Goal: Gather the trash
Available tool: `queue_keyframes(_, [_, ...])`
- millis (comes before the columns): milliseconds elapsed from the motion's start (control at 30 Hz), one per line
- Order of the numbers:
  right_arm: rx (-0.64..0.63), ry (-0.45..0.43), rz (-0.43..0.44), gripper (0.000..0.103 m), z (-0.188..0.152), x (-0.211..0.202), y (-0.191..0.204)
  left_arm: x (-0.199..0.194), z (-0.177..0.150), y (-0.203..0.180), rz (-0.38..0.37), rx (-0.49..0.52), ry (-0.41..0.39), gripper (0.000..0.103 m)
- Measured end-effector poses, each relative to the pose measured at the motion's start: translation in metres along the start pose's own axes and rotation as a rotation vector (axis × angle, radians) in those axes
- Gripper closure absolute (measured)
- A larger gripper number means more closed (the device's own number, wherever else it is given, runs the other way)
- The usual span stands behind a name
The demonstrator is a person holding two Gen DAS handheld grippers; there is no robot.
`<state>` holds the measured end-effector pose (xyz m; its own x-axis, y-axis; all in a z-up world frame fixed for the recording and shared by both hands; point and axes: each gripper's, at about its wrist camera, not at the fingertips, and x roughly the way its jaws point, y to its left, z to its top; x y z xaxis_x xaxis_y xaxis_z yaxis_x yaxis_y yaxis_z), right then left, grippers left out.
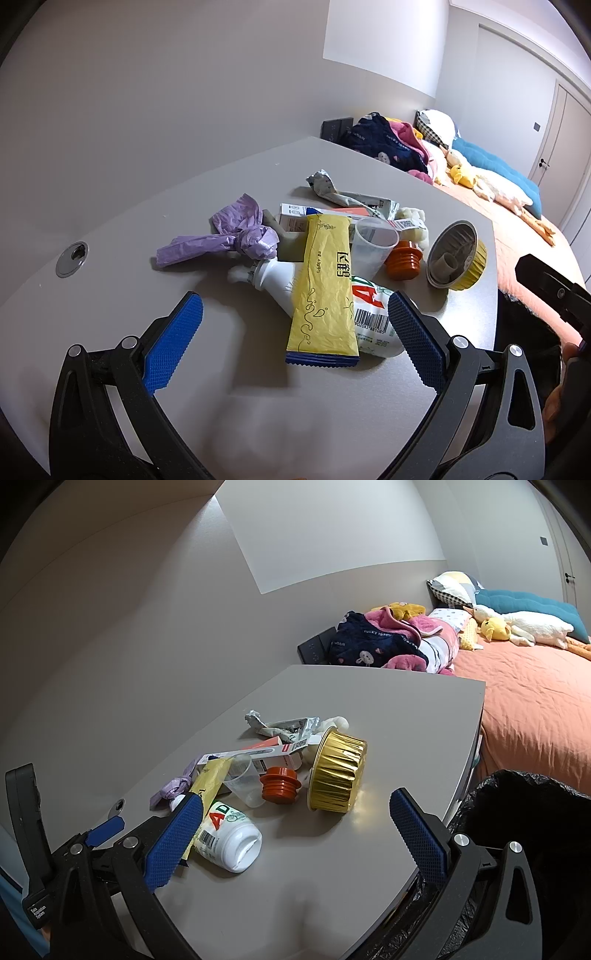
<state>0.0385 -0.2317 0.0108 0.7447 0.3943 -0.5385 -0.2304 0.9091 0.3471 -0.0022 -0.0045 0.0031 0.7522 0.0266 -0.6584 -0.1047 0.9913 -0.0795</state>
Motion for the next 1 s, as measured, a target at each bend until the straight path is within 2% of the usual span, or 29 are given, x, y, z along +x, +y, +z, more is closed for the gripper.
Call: queue_keyframes(1000, [0.008, 0.002, -0.004, 0.002, -0.0010, -0.0013, -0.0011, -0.0041, -0.0002, -0.0044, -0.007, 0.011, -0.005, 0.006])
